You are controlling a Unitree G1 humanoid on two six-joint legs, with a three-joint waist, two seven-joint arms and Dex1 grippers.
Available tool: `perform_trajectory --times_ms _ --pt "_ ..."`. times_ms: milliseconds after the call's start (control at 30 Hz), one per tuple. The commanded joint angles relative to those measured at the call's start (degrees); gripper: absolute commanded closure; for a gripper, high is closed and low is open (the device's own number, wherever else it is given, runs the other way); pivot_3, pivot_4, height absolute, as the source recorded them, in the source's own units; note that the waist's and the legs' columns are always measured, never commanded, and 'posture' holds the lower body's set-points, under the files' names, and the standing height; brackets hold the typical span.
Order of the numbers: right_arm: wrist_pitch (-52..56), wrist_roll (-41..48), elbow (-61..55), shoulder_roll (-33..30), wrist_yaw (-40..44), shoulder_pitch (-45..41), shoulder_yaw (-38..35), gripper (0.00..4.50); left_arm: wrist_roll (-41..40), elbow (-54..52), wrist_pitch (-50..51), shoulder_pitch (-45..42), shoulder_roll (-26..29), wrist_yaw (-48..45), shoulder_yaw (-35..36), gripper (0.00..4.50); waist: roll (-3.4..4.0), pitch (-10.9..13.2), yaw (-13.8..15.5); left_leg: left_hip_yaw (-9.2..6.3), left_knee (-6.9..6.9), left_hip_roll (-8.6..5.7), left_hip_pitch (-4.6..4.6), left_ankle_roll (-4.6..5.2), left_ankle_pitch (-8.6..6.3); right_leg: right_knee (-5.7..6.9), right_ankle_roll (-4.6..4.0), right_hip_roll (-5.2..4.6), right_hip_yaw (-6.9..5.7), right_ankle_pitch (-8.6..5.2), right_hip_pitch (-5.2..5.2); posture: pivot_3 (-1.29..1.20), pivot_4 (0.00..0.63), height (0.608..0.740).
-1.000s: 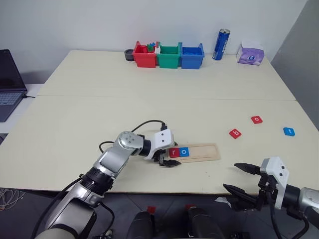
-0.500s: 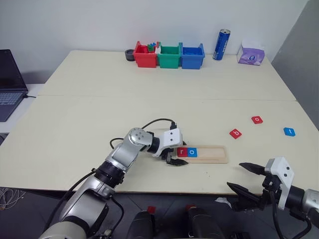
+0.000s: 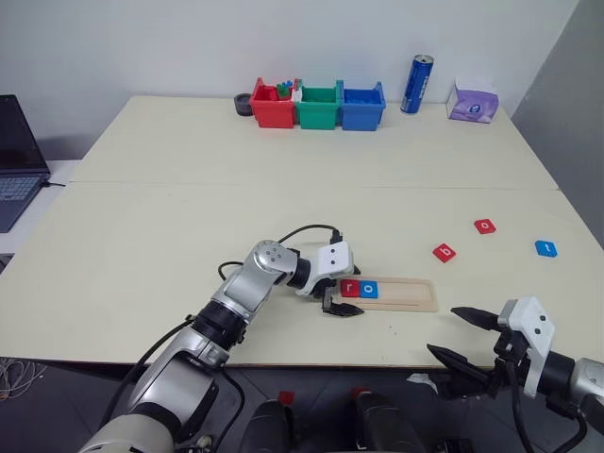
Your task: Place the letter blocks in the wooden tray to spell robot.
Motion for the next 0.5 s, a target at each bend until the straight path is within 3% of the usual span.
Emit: perform_trajectory --times_ms 33,333,500 --pt "0.2 1.2 -1.8 -0.1 0.1 -0.5 -1.4 0.0 -0.6 -1.0 -1.9 -0.8 -0.4 0.9 2.2 0.04 0.0 0.0 0.0 0.0 0.0 0.0 0.0 0.0 0.0 0.0 0.0 0.0 0.0 0.0 0.0 0.0 0.15 0.74" --pt "0.1 0.7 0.1 -0.3 0.2 -1.6 -4.2 0.0 -6.6 -7.7 2.0 1.9 1.7 1.0 9.1 0.04 0.0 0.0 -0.1 0.01 0.0 0.06 0.0 0.0 0.0 0.02 0.0 0.0 0.0 0.0 0.0 0.0 0.15 0.74" --pt "3.5 1.3 2.7 0.6 -4.5 -7.2 -4.7 0.0 -10.5 -16.6 7.0 6.5 5.3 2.1 13.6 0.04 0.0 0.0 -0.3 0.0 0.0 0.18 0.04 0.0 0.0 0.05 0.0 -0.01 0.03 0.0 0.0 0.0 0.15 0.74"
